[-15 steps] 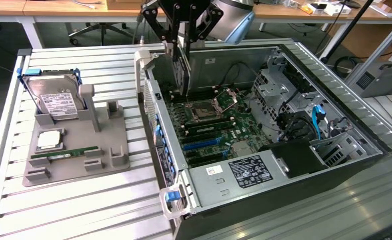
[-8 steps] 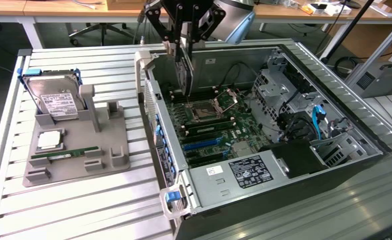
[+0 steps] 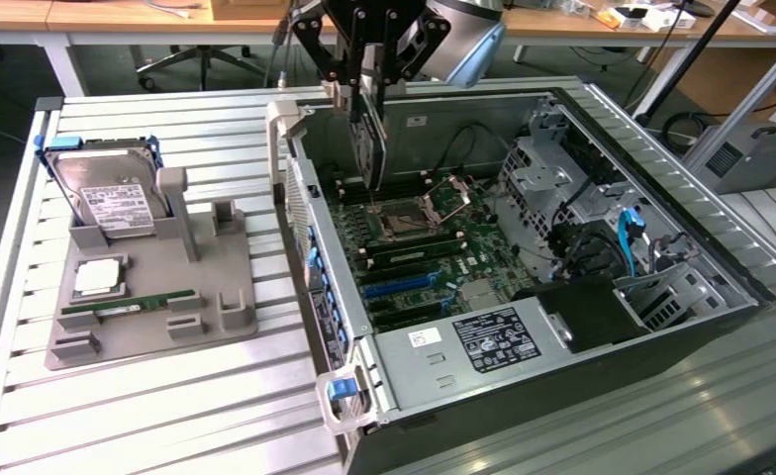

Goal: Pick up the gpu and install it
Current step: 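Pick up the gpu and move the gpu toward the slot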

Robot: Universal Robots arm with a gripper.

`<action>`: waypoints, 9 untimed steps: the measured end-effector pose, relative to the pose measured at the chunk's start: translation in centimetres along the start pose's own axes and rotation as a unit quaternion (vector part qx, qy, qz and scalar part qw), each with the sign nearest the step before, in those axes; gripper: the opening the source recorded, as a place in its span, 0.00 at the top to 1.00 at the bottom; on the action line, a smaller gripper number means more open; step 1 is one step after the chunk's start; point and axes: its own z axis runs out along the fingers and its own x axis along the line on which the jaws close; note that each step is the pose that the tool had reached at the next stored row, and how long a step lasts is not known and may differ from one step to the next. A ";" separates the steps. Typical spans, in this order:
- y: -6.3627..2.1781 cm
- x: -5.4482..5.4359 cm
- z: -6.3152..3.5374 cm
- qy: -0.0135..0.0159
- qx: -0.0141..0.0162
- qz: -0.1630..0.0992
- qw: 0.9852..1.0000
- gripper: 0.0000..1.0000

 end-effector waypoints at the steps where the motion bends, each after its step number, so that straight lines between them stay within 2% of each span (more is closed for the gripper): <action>1: 0.00 0.0 0.00 0.000 0.000 0.000 1.000 0.73; 9: 0.03 -0.4 0.01 0.000 0.002 0.000 1.000 0.73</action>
